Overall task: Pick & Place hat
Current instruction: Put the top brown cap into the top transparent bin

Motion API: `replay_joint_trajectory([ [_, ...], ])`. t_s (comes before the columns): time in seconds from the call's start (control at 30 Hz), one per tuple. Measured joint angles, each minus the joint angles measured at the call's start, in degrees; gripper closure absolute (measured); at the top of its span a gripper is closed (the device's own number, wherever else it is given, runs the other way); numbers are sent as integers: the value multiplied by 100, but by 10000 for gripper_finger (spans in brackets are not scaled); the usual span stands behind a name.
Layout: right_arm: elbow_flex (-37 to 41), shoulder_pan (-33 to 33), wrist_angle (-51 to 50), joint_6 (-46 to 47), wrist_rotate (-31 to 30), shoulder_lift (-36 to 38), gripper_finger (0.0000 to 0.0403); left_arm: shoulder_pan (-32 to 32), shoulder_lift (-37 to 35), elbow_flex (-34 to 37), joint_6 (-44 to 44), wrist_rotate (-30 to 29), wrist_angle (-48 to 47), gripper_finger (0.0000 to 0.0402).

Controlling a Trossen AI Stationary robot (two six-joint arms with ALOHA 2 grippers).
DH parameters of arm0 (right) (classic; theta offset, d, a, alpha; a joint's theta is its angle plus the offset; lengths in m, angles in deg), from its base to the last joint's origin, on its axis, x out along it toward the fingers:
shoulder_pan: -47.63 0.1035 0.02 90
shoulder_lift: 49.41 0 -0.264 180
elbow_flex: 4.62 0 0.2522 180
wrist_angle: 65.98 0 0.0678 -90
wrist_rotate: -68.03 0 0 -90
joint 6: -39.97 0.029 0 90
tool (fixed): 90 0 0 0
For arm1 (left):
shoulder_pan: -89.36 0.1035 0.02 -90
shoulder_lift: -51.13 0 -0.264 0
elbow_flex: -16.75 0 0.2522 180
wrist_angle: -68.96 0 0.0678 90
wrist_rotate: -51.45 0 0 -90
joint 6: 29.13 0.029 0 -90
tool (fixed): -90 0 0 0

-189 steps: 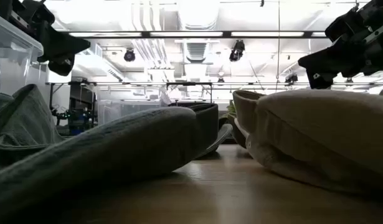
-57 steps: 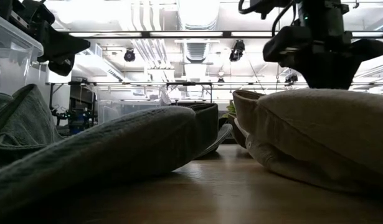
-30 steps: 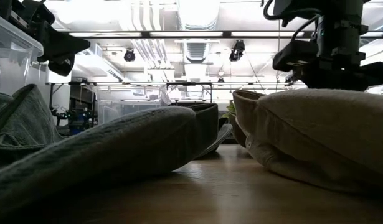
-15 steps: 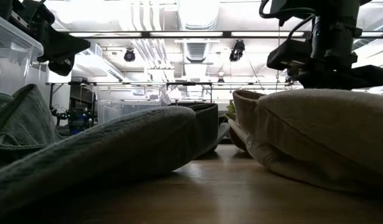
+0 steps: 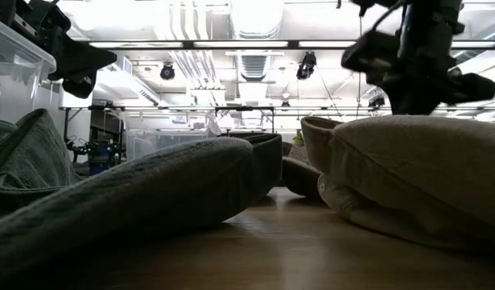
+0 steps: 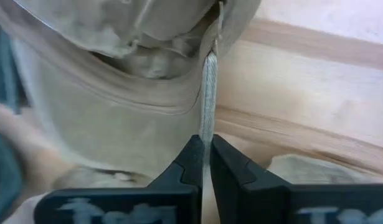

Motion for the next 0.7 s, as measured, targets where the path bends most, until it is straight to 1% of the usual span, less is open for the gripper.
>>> replay_joint_trajectory([
  [0.1, -223, 0, -203, -38, -82, 171, 391, -2, 1, 0, 1, 2, -2, 402],
  [0.23, -562, 7, -391, -68, -446, 456, 391, -2, 1, 0, 0, 9, -2, 402],
  [0.43, -1112, 4, -483, -335, -1251, 762, 391, 1, -2, -2, 1, 20, 0, 402],
  [0.63, -1655, -25, -437, -690, -2171, 759, 391, 1, 1, -1, 1, 17, 1, 402],
  [0.7, -1766, -74, -235, -834, -2465, 726, 391, 1, 1, 0, 1, 15, 2, 402],
])
